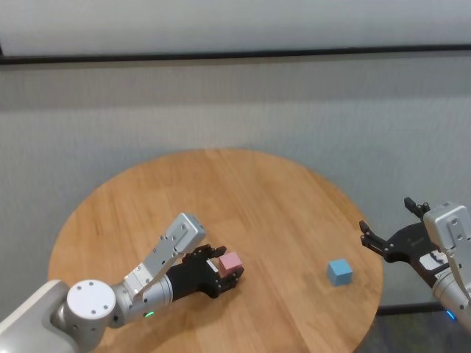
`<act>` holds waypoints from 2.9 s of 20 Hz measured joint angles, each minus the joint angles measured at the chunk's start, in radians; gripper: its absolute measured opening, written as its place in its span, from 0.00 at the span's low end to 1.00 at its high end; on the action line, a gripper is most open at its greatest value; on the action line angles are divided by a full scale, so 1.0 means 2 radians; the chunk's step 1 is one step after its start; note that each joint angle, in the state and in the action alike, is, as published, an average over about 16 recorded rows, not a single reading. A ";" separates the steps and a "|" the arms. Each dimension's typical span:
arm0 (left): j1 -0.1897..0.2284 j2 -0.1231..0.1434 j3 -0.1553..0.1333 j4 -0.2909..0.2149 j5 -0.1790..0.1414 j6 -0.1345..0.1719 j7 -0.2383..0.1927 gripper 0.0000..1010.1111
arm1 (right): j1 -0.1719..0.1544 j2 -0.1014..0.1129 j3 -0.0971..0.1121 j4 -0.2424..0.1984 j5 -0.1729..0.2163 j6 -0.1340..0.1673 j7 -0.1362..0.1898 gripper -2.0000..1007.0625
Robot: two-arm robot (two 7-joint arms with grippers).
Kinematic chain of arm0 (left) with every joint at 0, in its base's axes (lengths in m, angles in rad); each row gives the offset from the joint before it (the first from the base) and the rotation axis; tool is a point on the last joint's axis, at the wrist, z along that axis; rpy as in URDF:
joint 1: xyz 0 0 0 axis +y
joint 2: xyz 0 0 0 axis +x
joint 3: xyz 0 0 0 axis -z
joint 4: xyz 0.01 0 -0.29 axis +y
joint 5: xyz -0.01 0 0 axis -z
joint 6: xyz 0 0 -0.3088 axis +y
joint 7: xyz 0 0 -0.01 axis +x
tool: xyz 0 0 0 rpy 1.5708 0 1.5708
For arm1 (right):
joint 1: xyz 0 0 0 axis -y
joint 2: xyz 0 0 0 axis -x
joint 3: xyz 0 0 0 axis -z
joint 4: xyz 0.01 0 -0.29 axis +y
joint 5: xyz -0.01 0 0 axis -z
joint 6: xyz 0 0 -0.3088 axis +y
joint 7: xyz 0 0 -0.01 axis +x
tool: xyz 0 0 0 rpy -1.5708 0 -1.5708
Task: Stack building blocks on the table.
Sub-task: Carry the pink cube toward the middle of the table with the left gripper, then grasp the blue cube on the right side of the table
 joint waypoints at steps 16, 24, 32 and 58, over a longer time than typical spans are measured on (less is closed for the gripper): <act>0.050 0.066 -0.037 -0.131 -0.027 0.022 0.001 0.97 | 0.000 0.000 0.000 0.000 0.000 0.000 0.000 0.99; 0.078 0.103 -0.053 -0.182 -0.043 0.023 -0.003 0.99 | 0.000 0.000 0.000 0.000 0.000 0.000 0.000 0.99; 0.087 0.113 -0.055 -0.190 -0.047 0.022 -0.006 0.99 | 0.007 -0.005 -0.003 0.002 -0.013 0.009 -0.003 0.99; 0.083 0.109 -0.054 -0.184 -0.046 0.020 -0.006 0.99 | 0.019 -0.084 0.016 0.010 0.012 0.125 0.012 0.99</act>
